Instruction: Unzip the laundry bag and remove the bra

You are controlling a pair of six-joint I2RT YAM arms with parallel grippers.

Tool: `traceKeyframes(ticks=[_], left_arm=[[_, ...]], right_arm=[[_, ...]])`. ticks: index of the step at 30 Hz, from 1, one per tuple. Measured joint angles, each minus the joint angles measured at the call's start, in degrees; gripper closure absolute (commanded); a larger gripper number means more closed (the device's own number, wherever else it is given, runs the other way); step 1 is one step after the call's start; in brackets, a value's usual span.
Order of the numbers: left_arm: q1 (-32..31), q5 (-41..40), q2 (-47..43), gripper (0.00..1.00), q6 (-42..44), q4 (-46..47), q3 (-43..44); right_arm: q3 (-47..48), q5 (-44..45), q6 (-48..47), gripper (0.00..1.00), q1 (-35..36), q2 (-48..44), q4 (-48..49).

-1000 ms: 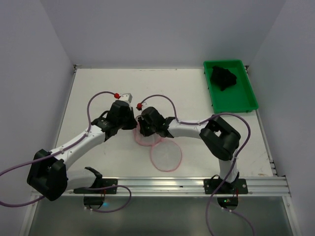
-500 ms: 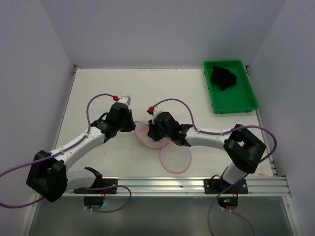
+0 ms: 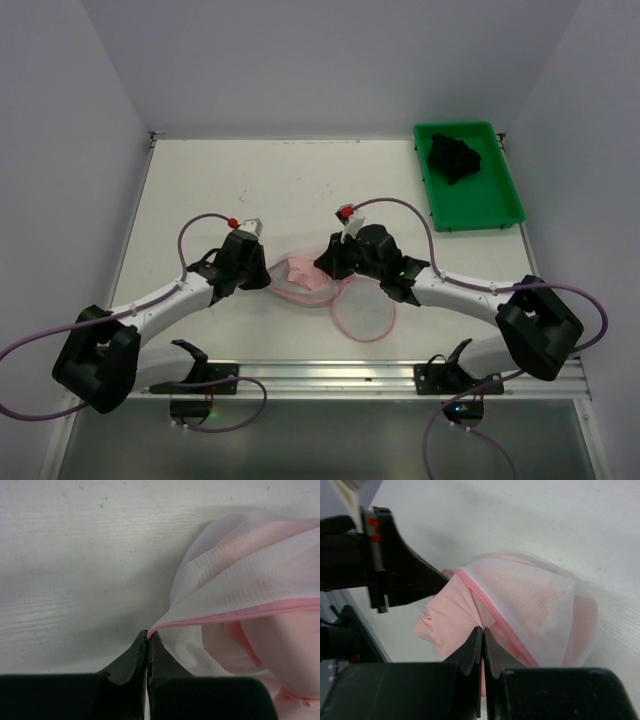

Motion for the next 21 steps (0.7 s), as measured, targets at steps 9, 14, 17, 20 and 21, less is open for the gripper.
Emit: traceKeyframes(ticks=[9, 14, 17, 20, 21], left_arm=[[0.04, 5.44, 1.4, 1.0, -4.22, 5.49, -3.37], [0.02, 8.28, 1.33, 1.0, -7.21, 8.28, -2.03], [0.02, 10.58, -0.83, 1.0, -9.73, 11.23, -1.81], [0.04, 11.98, -5.03, 1.0, -11.58, 12.9, -1.81], [0.04, 12.22, -6.73, 1.0, -12.02, 13.03, -1.81]], right_arm=[[1.27, -13.46, 3.54, 1.0, 0.13, -7.58, 5.2], [4.55, -20.96, 7.56, 1.0, 0.13, -7.63, 10.01], [5.18, -23.15, 9.81, 1.0, 0.11, -7.54, 13.35], [5.75, -24.04, 11.19, 1.0, -0.11, -7.41, 15.69], [6.23, -24.0, 11.28, 1.0, -0.26, -7.34, 15.61]])
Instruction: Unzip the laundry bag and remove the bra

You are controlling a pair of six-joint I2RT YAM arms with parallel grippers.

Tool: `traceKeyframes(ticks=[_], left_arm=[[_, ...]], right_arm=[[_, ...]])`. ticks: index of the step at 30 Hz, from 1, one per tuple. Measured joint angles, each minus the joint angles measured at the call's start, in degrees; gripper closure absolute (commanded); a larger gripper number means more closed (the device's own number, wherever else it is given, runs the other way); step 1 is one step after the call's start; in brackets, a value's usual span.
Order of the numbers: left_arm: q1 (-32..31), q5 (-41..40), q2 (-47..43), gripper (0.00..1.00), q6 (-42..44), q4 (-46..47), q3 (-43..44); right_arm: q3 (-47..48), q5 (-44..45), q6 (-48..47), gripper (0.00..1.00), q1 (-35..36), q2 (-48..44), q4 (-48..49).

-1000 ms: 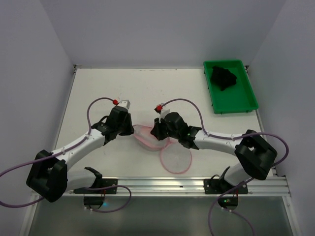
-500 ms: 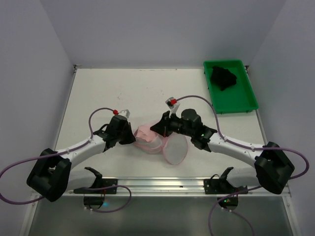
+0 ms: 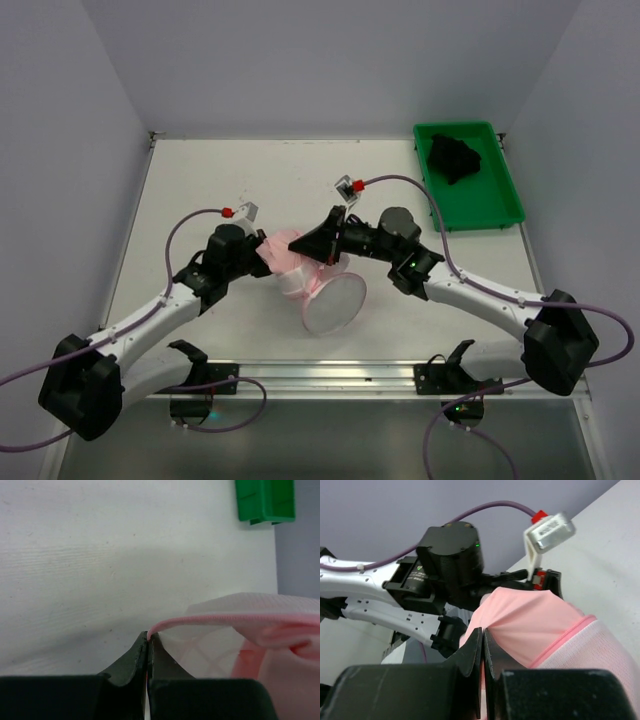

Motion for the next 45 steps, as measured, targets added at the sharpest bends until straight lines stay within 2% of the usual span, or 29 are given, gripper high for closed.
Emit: traceKeyframes(ticks=[4, 8, 13, 18, 20, 21, 23, 24, 25, 28, 31, 35, 42, 44, 45], left_arm=[[0.0, 0.0, -6.16, 1.0, -0.44, -1.14, 1.38], [0.0, 0.72, -8.66, 1.0, -0.22, -0.98, 3.65], [0.0, 4.33, -6.62, 1.0, -0.39, 3.52, 2.6], [0.24, 5.03, -1.51, 1.0, -0.44, 7.96, -2.51], [0.24, 5.77, 0.24, 1.0, -0.66, 9.38, -4.5], [0.24, 6.08, 0.87, 1.0, -0.83, 9.94, -5.25], [0.24, 6.6, 1.75, 1.0, -0.92, 10.64, -5.88], [0.24, 6.8, 1.95, 1.0, -0.92, 10.99, -5.92], [0.24, 6.86, 1.97, 1.0, -0.9, 11.39, -5.92], [0.26, 6.8, 1.95, 1.0, -0.9, 12.0, -5.92], [0.26, 6.82, 1.95, 1.0, -0.9, 12.02, -5.92], [0.26, 7.1, 1.97, 1.0, -0.96, 12.74, -5.92], [0.26, 7.82, 1.25, 1.0, -1.11, 13.62, -5.92], [0.26, 8.11, 0.61, 1.0, -1.11, 13.7, -5.92], [0.26, 8.28, 0.37, 1.0, -1.11, 13.84, -5.92]], right_arm=[[2.08, 2.21, -1.92, 1.0, -0.39, 0.48, -3.3], [2.21, 4.74, -4.48, 1.0, -0.46, 1.84, -8.79], [1.01, 6.73, -6.36, 1.0, -0.46, 4.11, -14.27], [1.16, 9.81, -8.31, 1.0, -0.35, 8.72, -20.72], [1.16, 10.12, -8.35, 0.91, -0.35, 10.36, -21.97], [1.16, 10.21, -8.17, 0.76, -0.33, 10.93, -22.08], [1.16, 10.43, -7.58, 0.59, -0.22, 11.26, -22.1], [1.16, 10.51, -7.5, 0.4, -0.13, 11.26, -21.92], [1.16, 10.6, -6.93, 0.33, -0.07, 11.26, -21.64], [0.96, 10.67, -6.47, 0.15, 0.0, 11.17, -20.48], [0.02, 10.64, -6.19, 0.07, 0.09, 10.6, -19.06], [-1.25, 10.69, -4.72, 0.02, 0.17, 9.84, -17.42], [-1.29, 12.85, -1.14, 0.01, 1.44, 9.86, -15.98], [-1.27, 13.94, -0.13, 0.06, 1.64, 9.99, -15.85], [-1.27, 14.38, 0.22, 0.19, 1.77, 10.05, -15.85]])
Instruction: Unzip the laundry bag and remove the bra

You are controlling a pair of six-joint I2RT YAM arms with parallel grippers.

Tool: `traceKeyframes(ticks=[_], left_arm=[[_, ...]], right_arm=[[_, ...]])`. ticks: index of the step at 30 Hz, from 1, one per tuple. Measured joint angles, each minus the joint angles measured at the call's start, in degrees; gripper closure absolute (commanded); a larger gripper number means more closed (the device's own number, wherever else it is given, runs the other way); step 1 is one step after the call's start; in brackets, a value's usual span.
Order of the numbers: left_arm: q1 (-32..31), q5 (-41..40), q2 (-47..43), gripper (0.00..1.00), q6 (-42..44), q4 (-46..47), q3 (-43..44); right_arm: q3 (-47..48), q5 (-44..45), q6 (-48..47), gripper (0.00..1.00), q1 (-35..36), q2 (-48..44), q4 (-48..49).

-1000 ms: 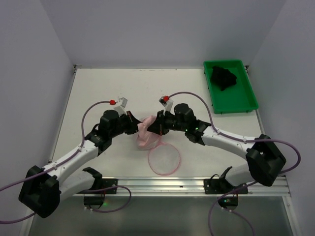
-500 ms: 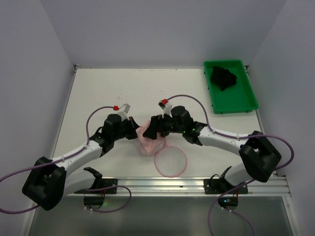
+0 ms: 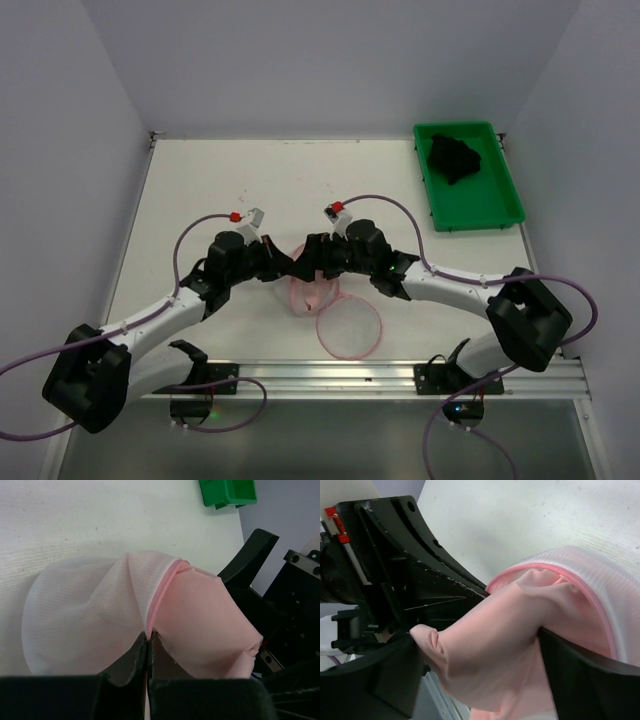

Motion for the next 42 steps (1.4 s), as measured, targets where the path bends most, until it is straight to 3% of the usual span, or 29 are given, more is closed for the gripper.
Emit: traceKeyframes(ticks=[2, 3, 6, 11, 19, 27, 31, 34, 42], left_arm=[[0.0, 0.37, -0.31, 1.0, -0.02, 0.22, 0.0], [0.0, 0.5, -0.5, 1.0, -0.02, 0.22, 0.0], [0.0, 0.35, -1.18, 1.0, 0.07, 0.07, 0.0], [0.0, -1.68, -1.86, 1.0, 0.28, -1.6, 0.13], [0.04, -7.5, 1.07, 1.0, 0.85, -6.82, 1.6], [0.72, -10.05, 5.14, 1.0, 1.77, -10.6, 2.91], [0.92, -10.08, 6.43, 1.0, 1.84, -11.06, 3.41], [0.92, -10.03, 6.58, 1.0, 2.01, -11.1, 3.41], [1.07, -9.57, 6.58, 1.0, 2.25, -11.08, 3.41]], right_arm=[[0.0, 1.14, 0.55, 0.33, 0.13, 0.09, -0.02], [0.0, 1.55, 0.83, 0.5, 0.13, 0.11, -0.04], [0.0, 2.82, 1.22, 0.77, 0.07, -0.04, -0.13], [-0.07, 4.15, -0.09, 1.0, 0.04, -4.42, -4.04], [3.65, 3.06, -5.38, 1.0, -1.46, -21.05, -13.35], [13.84, -9.94, -7.63, 1.0, -16.94, -29.0, -17.59], [18.78, -11.54, -10.75, 1.0, -20.94, -29.24, -21.0], [22.82, -9.18, -14.51, 1.0, -24.46, -29.24, -24.5], [27.21, 8.57, -20.04, 1.0, -39.76, -22.58, -25.49]])
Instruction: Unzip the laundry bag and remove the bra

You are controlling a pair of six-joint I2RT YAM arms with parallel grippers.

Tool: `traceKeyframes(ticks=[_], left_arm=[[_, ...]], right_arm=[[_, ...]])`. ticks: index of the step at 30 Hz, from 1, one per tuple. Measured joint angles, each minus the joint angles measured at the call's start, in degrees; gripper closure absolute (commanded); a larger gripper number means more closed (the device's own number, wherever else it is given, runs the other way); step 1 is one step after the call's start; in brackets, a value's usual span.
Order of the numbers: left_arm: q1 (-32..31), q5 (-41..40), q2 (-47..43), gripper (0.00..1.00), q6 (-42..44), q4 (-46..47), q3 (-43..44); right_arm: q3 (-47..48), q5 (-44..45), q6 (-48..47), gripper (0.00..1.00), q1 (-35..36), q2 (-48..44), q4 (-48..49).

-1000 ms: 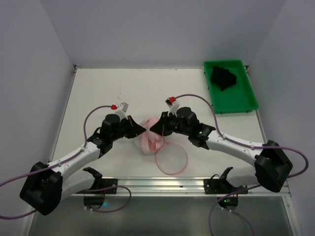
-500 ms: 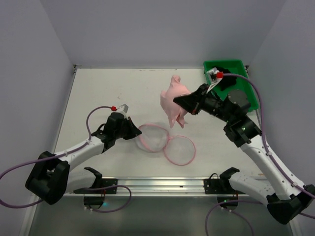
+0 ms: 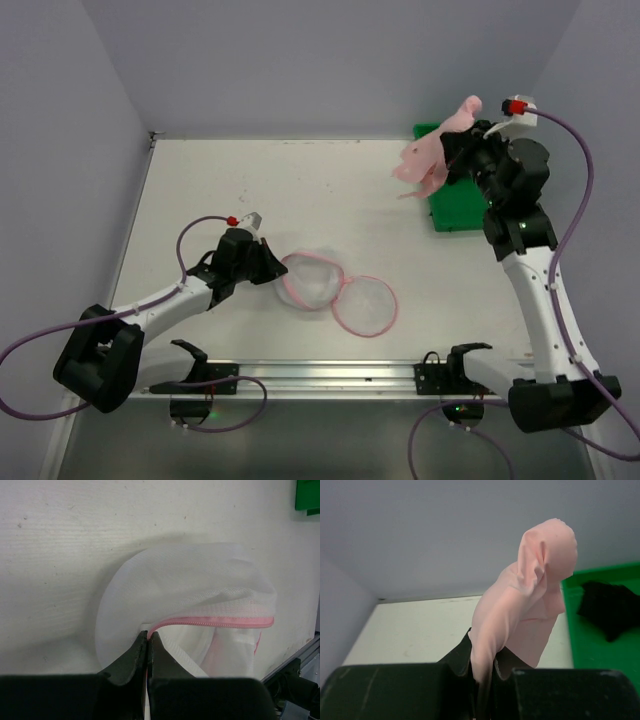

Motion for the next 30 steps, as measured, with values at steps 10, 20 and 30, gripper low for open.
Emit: traceKeyframes(ticks=[10, 20, 30], left_arm=[[0.07, 0.57, 0.0, 1.0, 0.85, -0.13, 0.0], [0.09, 0.61, 0.0, 1.0, 2.08, -1.14, 0.81], [0.11, 0.81, 1.05, 1.0, 2.12, -1.29, 1.01]], right_arm=[[0.24, 18.23, 0.04, 1.0, -13.25, 20.87, 1.38], [6.01, 14.58, 3.78, 1.0, -14.88, 43.43, 10.14], [8.76, 6.27, 12.46, 0.95, -19.04, 49.29, 16.33]])
